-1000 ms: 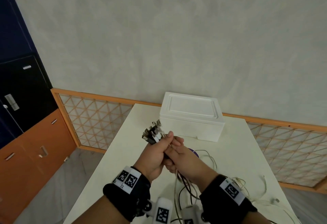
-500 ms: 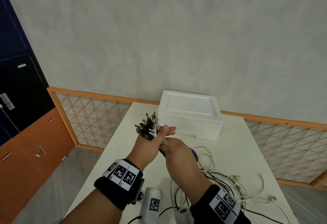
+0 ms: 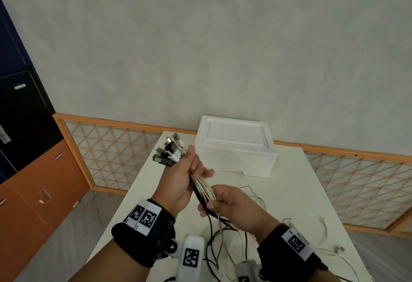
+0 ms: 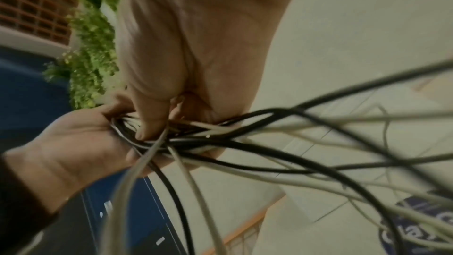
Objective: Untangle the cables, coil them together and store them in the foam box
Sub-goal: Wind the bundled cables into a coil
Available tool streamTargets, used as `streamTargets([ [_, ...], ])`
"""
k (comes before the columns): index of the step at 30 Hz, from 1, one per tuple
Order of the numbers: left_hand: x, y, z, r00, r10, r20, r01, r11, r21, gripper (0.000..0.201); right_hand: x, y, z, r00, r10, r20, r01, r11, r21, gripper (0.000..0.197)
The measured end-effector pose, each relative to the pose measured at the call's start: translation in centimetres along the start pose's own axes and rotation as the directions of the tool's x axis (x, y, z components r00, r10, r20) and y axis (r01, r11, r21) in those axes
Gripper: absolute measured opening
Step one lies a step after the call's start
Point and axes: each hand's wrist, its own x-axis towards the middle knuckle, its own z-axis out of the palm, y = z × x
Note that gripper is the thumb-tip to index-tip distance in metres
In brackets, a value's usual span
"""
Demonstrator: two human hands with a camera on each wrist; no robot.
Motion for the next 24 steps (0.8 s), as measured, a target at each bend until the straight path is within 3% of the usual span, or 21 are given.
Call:
streamTargets([
  [4, -0.1, 0.2, -0.1, 0.995, -0.087, 0.056, 0.096, 0.981, -0.17, 0.048, -0.3, 0.8, -0.8, 0.999, -0.005, -0.054, -0.014, 0.937, -0.349, 0.01],
  [7, 0.4, 0.9, -0.4, 0.997, -0.055, 0.051, 0.064, 0.981, -0.183, 0.049, -0.2, 0.4, -0.9, 0.98, -0.072, -0.183, -0.031, 0.863, -0.504, 0.025],
  [11, 1.0, 1.5, -0.5, 0.998, -0.045, 0.039, 0.05, 0.987, -0.153, 0.048, -0.3, -0.5, -0.7, 0.987, 0.022, -0.157, -0.053, 0.978, -0.2, 0.015],
  [12, 1.1, 1.5, -0.5, 0.998, -0.045, 0.031, 0.049, 0.988, -0.144, 0.047, -0.2, -0.5, -0.6, 0.985, 0.024, -0.171, -0.058, 0.979, -0.195, 0.013],
  [15, 1.3, 1.4, -0.4, 0.999, -0.02, -0.034, 0.017, 0.995, -0.102, 0.049, 0.5, -0.4, 0.1, 0.963, -0.142, -0.23, 0.006, 0.861, -0.508, 0.024],
  [18, 1.1, 0.7, 0.5, 0.995, 0.008, -0.099, -0.016, 0.997, -0.081, 0.054, 1.0, -0.5, 1.9, 0.965, -0.219, -0.141, 0.117, 0.848, -0.517, 0.025],
  [21, 0.7, 0.2, 0.9, 0.994, 0.041, -0.103, -0.043, 0.999, -0.015, 0.053, 1.4, 0.1, 3.2, 0.948, -0.224, -0.225, 0.095, 0.876, -0.473, 0.023],
  [23, 0.5, 0.3, 0.1, 0.986, 0.125, -0.109, -0.104, 0.977, 0.185, 0.058, 1.5, 0.2, 3.4, 0.965, -0.127, -0.229, 0.046, 0.943, -0.33, 0.027],
  [24, 0.3, 0.5, -0.3, 0.977, 0.186, -0.107, -0.135, 0.922, 0.363, 0.058, 1.7, 0.2, 3.2, 0.976, -0.058, -0.209, 0.004, 0.967, -0.254, 0.029],
])
